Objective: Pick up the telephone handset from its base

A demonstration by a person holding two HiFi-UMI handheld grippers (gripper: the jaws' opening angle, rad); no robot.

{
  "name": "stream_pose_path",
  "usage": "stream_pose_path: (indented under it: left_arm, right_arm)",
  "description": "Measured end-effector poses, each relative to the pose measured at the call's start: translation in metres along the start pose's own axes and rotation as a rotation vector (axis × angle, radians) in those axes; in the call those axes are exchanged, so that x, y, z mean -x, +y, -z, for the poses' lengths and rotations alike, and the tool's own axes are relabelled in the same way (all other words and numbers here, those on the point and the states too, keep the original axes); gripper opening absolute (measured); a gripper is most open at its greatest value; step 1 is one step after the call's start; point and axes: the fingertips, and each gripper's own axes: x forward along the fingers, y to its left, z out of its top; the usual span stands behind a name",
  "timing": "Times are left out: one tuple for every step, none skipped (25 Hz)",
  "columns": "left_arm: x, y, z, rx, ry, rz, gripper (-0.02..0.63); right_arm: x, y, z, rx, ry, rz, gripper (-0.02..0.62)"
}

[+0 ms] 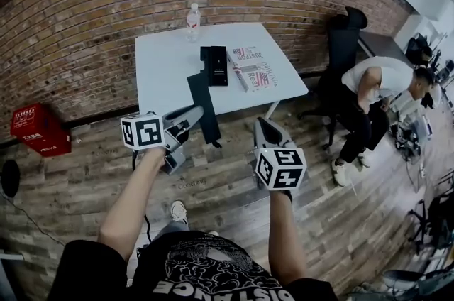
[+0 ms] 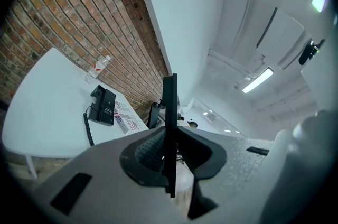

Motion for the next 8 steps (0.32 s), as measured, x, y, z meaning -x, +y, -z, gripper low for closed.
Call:
stream_pose_path:
  left_arm:
    - [0.0,-0.001,0.001,0.0,-0.003,-0.003,0.074]
    - [0.0,-0.002,0.001,0.0,-0.006,-0.006,0.074]
    - [0.0,-0.003,0.003,0.0,-0.008,-0.008,0.074]
    - [-0.001,-0.005,0.004,0.0,-0.01,-0.009,0.073]
    - [-0.001,-0.006,0.005,0.0,-0.012,-0.01,0.072]
    - [-0.001,-0.007,0.006,0.0,-0.013,-0.011,0.073]
    - [-0.001,-0.008,0.007,0.0,-0.015,-0.013,0.072]
    - [-0.001,-0.009,0.008,-0.001,-0.016,-0.015,0.073]
  right_arm:
    - [0.002,-0.001,0.001,0.001,0.0,0.0,0.0]
    - [0.004,-0.003,0.001,0.001,0.0,0.0,0.0]
    - [0.006,-0.005,0.002,0.001,0.0,0.001,0.0]
    - [0.008,-0.006,0.002,0.0,0.0,0.002,0.0]
    - [0.01,-0.008,0.002,0.0,0.0,0.001,0.0]
    - [0.012,-0.009,0.002,0.001,-0.001,0.0,0.0]
    - [0.013,-0.009,0.002,0.002,-0.002,-0.001,0.0]
    - [0.015,-0.01,0.002,0.004,-0.002,-0.002,0.0]
